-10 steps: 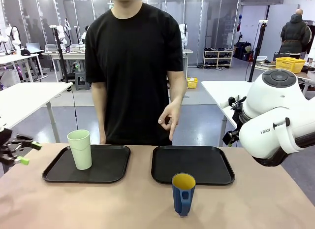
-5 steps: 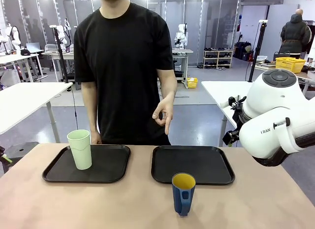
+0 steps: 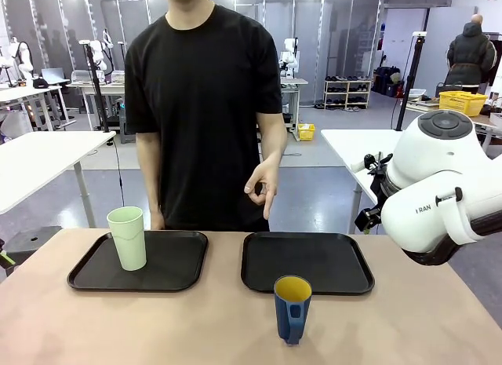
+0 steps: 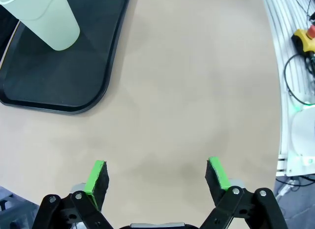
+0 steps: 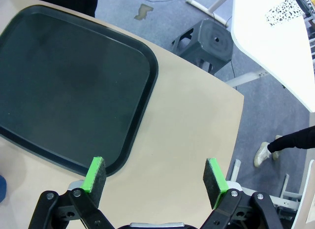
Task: Sort and store the cups by type.
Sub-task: Pick up the Handle plastic cup and place it into the empty Flat Tray.
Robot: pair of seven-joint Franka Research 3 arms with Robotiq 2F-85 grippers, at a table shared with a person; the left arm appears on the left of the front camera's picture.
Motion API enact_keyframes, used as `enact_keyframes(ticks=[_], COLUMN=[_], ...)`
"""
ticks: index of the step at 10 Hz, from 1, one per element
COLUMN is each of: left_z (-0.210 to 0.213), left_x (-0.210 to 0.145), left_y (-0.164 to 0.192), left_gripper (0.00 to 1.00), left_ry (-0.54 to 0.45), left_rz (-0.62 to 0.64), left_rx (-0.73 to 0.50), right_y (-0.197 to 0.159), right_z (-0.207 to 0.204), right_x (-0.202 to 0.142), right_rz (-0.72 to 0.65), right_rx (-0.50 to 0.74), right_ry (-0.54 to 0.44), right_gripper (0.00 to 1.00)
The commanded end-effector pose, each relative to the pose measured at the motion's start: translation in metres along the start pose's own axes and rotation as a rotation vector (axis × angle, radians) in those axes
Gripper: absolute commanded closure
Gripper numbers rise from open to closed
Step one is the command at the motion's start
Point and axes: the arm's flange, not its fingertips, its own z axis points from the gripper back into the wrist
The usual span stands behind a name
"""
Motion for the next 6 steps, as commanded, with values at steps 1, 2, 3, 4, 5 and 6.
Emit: enact_keyframes(ticks=[1, 2, 3, 4, 5, 6], left_z=[0.001, 0.001, 0.001, 0.001, 0.001, 0.001], left_x=[-0.002, -0.002, -0.002, -0.002, -0.002, -0.002], left_y=[0.005, 0.005, 0.005, 0.005, 0.005, 0.005], left_gripper=[0.0, 0.0, 0.0, 0.0, 0.0, 0.0], left_ry=[-0.029, -0.029, -0.029, -0.029, -0.029, -0.029], left_rz=[-0.02, -0.02, -0.02, -0.02, -0.02, -0.02], left_rx=[0.01, 0.01, 0.01, 0.01, 0.01, 0.01], right_y=[0.0, 0.0, 0.0, 0.001, 0.002, 0.003], right_z=[-0.002, -0.002, 0.0, 0.004, 0.009, 0.013], right_x=[0.001, 0.001, 0.0, -0.002, -0.011, -0.023], right_rz=[0.012, 0.012, 0.0, 0.152, 0.364, 0.541], right_rx=[-0.009, -0.009, 0.0, 0.07, 0.112, 0.092], right_ry=[0.0, 0.0, 0.0, -0.01, 0.001, 0.046], right_gripper=[0.0, 0.0, 0.0, 0.0, 0.0, 0.0])
